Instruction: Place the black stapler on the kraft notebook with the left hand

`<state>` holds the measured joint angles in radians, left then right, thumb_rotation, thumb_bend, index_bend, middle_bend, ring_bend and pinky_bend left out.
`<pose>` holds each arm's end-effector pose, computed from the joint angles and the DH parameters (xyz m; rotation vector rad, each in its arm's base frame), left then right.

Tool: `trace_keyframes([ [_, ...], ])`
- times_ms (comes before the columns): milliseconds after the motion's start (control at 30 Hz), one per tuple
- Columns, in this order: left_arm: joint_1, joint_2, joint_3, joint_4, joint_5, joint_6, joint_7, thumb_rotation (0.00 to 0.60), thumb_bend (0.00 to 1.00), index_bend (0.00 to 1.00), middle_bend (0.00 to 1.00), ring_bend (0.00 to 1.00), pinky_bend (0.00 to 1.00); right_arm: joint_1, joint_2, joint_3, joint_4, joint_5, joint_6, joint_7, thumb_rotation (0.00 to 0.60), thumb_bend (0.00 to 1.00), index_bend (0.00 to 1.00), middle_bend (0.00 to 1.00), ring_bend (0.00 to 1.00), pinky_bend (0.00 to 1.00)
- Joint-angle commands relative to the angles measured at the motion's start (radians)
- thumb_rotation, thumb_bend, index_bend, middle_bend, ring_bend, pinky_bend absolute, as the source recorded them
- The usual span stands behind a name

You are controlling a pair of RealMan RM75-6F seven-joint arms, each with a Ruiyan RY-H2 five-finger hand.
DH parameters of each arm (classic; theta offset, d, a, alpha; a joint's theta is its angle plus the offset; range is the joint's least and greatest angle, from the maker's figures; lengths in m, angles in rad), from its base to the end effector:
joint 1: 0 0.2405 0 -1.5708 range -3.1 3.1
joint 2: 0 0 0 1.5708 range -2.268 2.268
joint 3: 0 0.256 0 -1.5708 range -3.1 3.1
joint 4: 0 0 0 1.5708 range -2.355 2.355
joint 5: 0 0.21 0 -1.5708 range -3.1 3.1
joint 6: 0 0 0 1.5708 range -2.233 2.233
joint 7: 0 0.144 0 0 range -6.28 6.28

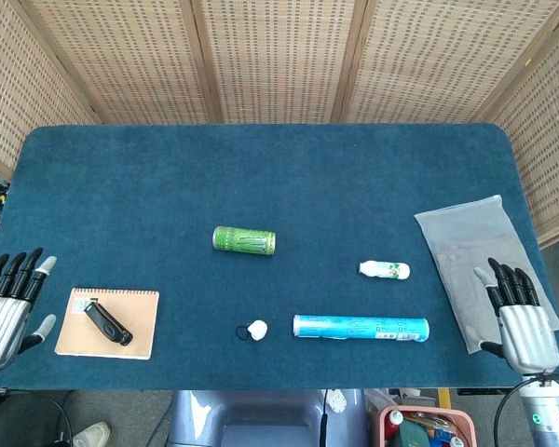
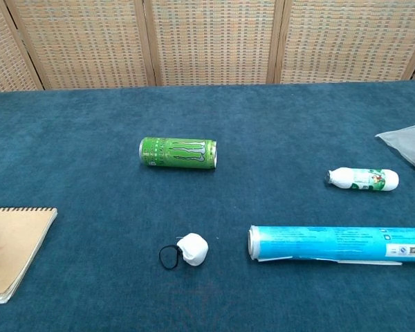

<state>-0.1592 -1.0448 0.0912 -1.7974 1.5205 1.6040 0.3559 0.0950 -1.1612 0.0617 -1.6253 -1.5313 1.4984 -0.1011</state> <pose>-0.2715 0.1700 0.1645 -1.5142 -0.6722 -0.7592 -0.2968 -0.1858 0.1463 1.4190 -0.8312 0.9134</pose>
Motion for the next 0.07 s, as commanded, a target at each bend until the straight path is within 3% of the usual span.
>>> trace_keyframes([
  [33, 0.038, -0.041, -0.006, 0.029, -0.03, 0.025, -0.018, 0.6, 0.27, 0.04, 0.0, 0.0, 0.0, 0.001, -0.001, 0.0, -0.001, -0.001, -0.002, -0.004, 0.6, 0.17, 0.0, 0.0, 0.0, 0.0],
  [67, 0.045, -0.05, -0.006, 0.041, -0.033, 0.028, -0.028, 0.6, 0.27, 0.03, 0.0, 0.0, 0.0, 0.002, -0.002, 0.0, -0.001, -0.001, -0.004, -0.007, 0.6, 0.17, 0.0, 0.0, 0.0, 0.0],
])
